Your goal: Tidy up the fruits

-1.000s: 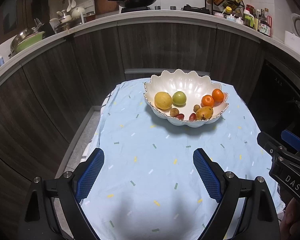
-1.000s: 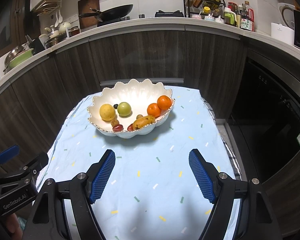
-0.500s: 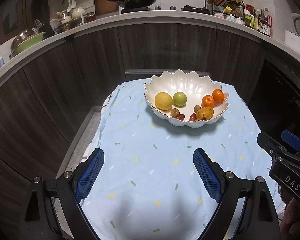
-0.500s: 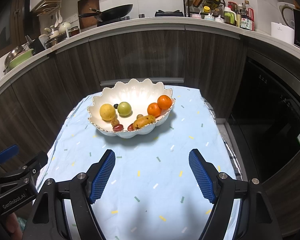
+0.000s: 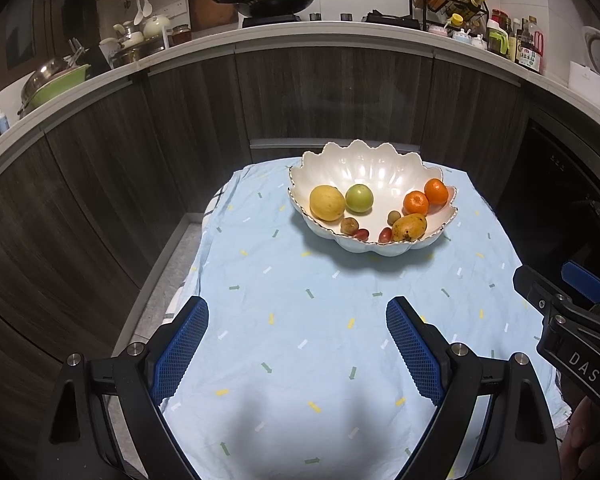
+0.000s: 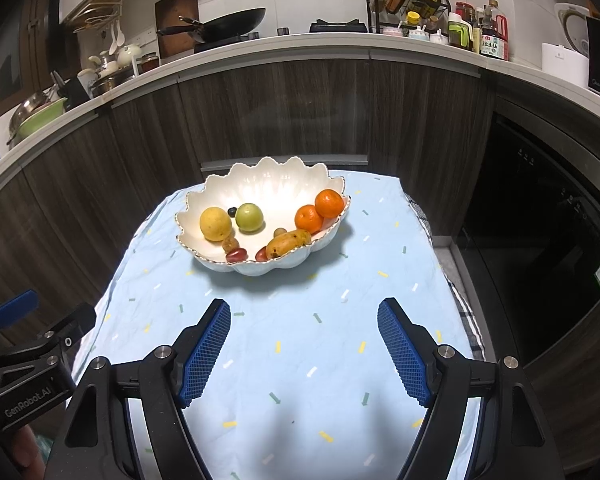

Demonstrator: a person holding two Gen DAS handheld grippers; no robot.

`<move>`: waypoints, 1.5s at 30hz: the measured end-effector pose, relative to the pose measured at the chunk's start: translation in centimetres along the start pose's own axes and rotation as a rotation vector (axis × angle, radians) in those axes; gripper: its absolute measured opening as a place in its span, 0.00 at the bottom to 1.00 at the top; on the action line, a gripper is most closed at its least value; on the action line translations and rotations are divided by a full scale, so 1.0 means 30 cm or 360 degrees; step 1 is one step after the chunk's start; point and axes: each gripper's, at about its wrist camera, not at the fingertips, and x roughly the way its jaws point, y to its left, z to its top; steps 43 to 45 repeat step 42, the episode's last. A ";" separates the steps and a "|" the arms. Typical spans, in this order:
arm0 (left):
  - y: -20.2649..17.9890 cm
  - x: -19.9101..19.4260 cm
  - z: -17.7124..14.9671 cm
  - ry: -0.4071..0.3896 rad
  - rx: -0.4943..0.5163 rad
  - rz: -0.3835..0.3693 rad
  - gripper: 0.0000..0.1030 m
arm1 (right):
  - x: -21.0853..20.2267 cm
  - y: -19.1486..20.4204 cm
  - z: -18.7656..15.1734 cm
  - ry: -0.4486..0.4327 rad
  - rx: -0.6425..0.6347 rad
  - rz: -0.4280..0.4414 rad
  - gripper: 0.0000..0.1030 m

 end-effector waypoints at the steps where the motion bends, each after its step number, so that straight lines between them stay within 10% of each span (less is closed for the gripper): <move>1: 0.000 0.000 0.000 0.0002 -0.0001 0.0000 0.89 | 0.000 0.000 0.000 0.0001 -0.0001 -0.0001 0.75; 45: -0.007 0.071 0.004 0.0068 0.0009 -0.0040 0.89 | 0.062 0.001 -0.012 0.0054 0.0039 -0.0011 0.75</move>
